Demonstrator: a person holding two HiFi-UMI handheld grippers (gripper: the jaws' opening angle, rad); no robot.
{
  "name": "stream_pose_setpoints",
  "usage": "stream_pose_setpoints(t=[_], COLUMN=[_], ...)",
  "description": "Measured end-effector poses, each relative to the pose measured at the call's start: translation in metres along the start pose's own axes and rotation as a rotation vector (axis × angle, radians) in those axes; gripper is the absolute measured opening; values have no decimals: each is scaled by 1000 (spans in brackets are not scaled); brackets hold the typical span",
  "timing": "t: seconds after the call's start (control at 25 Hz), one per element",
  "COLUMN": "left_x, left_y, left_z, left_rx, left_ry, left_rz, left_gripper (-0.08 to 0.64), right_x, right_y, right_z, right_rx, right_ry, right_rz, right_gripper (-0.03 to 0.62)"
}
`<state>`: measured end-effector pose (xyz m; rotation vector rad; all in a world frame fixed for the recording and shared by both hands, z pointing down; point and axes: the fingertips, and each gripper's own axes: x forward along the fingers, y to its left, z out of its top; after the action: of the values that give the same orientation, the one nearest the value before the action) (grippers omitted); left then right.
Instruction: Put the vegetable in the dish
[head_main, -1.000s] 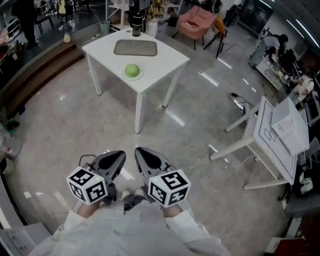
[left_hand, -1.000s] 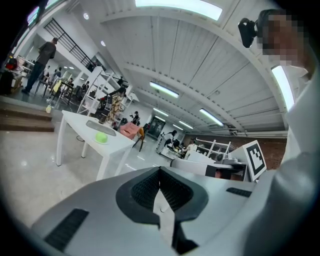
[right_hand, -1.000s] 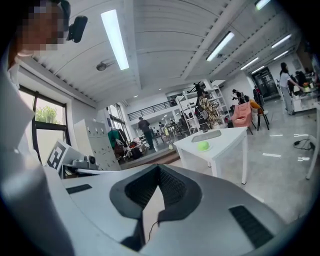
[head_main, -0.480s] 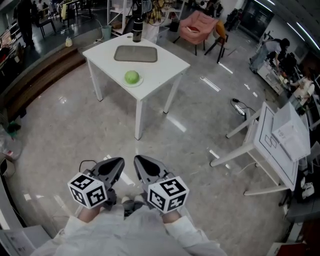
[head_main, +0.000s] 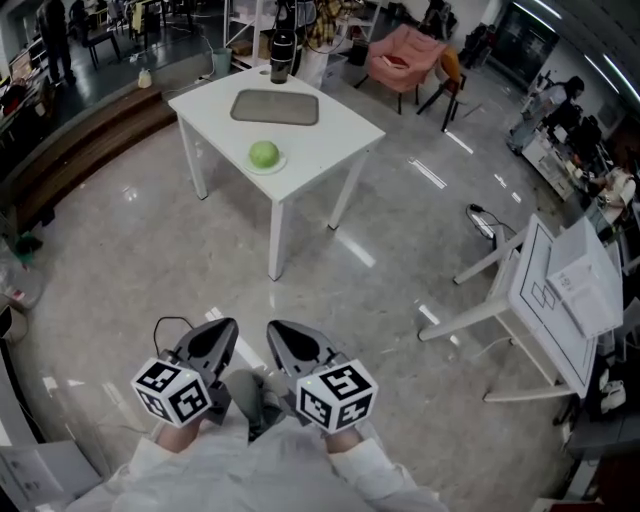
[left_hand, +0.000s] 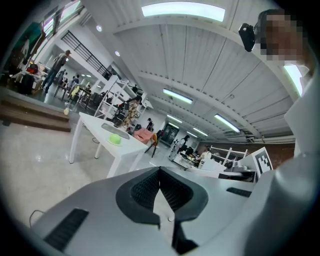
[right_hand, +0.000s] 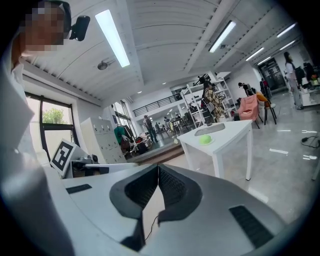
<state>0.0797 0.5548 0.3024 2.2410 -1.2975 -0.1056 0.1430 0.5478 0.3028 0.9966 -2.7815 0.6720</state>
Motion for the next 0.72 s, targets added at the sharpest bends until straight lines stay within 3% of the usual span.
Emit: stream_pose_setpoints(t=[0.32,0.48,0.72], left_x=[30,51,92], left_y=[3,29,69], left_z=[6,28,64], left_rx=[1,16,18], left_ry=[27,14,26], left_rz=[-59,-34,-58], left_gripper=[8,8,8], right_x=[26,48,96], right_y=[-14,-30,-65], right_z=[11,33,64], right_rx=[-12,-24,-27], right_ry=[1,-37,-49], right_rz=[29,8,-40], right_gripper=[14,14,14])
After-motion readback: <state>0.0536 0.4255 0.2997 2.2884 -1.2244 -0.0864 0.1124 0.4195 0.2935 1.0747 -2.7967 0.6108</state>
